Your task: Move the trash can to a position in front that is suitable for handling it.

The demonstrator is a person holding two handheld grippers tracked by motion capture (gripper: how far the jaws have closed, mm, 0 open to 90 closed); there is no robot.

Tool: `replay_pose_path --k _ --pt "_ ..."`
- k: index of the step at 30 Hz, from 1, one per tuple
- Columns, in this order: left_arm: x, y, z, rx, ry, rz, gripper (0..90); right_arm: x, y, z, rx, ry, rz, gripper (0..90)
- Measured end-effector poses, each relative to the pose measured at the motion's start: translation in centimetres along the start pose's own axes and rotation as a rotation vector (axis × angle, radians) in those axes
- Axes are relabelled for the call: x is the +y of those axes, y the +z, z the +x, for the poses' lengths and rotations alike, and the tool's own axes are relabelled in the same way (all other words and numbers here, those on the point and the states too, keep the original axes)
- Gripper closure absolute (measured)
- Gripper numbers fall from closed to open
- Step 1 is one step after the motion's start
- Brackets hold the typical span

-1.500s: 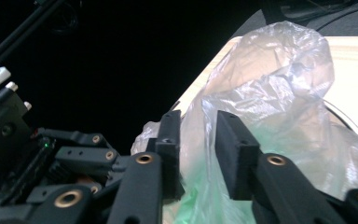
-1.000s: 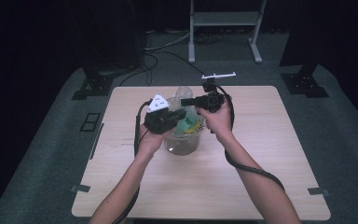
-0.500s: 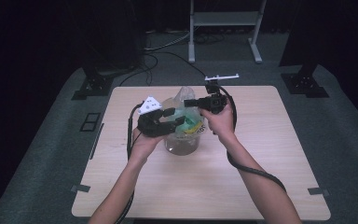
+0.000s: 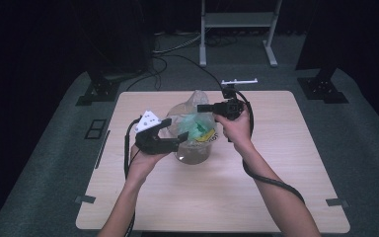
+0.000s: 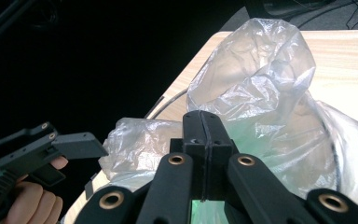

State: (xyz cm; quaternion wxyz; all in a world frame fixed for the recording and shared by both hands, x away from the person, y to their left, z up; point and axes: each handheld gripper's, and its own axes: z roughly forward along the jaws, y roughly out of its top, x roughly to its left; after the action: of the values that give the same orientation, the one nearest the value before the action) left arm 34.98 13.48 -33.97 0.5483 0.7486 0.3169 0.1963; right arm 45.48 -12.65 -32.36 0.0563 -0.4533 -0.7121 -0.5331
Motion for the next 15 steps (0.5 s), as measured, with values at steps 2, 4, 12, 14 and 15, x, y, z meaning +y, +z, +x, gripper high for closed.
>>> replay_pose_path --k 2,4,12,14,15 --pt "-0.2 -0.4 -0.1 0.005 0.003 -0.007 18.0 0.1 -0.2 0.0 0.003 0.006 -0.008 90.0" --pt "-0.5 -0.7 -0.1 -0.002 0.001 -0.009 17.5 0.2 -0.4 -0.1 0.008 0.007 -0.014 90.0" --pt "-1.6 -1.4 -0.6 0.004 -0.009 -0.018 11.3 0.5 -0.9 -0.2 0.027 0.020 -0.043 90.0" --pt "-1.8 -1.4 -0.8 -0.003 -0.008 -0.019 10.7 0.6 -1.0 -0.2 0.033 0.022 -0.052 90.0" --pt "-1.9 -1.5 -0.9 -0.005 -0.007 -0.020 10.2 0.7 -1.1 -0.2 0.035 0.025 -0.055 90.0"
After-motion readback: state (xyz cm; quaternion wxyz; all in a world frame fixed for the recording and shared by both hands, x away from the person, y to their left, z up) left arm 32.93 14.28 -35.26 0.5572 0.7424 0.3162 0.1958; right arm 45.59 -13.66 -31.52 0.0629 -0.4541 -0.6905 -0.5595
